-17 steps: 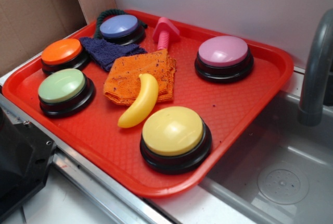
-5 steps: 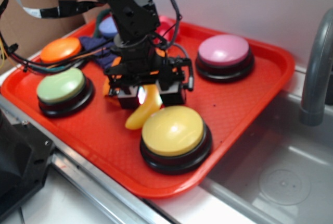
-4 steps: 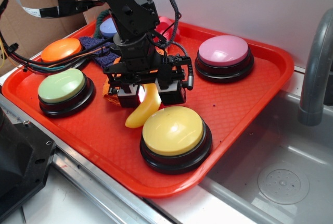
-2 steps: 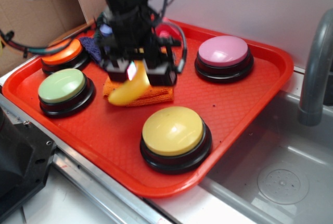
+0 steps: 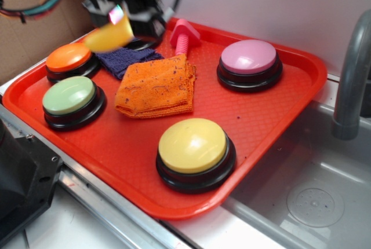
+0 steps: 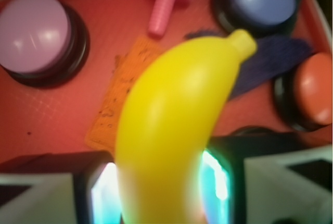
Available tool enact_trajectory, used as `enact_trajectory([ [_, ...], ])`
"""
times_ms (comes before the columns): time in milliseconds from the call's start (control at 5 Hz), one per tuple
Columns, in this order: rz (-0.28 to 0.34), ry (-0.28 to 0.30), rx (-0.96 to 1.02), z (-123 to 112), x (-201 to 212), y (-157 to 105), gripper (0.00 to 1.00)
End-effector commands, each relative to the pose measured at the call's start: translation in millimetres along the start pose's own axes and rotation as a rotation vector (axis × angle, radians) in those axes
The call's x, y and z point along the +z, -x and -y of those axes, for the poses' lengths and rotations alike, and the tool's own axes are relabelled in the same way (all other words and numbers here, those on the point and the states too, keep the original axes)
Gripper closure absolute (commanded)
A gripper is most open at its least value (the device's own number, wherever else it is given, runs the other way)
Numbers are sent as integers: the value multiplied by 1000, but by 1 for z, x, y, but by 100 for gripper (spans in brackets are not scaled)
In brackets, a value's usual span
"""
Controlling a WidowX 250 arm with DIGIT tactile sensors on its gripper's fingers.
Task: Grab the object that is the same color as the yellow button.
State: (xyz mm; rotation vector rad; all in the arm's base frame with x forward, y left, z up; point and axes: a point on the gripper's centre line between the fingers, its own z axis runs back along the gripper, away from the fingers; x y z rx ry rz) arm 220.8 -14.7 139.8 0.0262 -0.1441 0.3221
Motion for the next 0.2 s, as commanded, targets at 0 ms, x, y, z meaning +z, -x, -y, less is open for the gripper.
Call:
enact_trajectory([
  [0,64,55,-1,-21,39,-16,100],
])
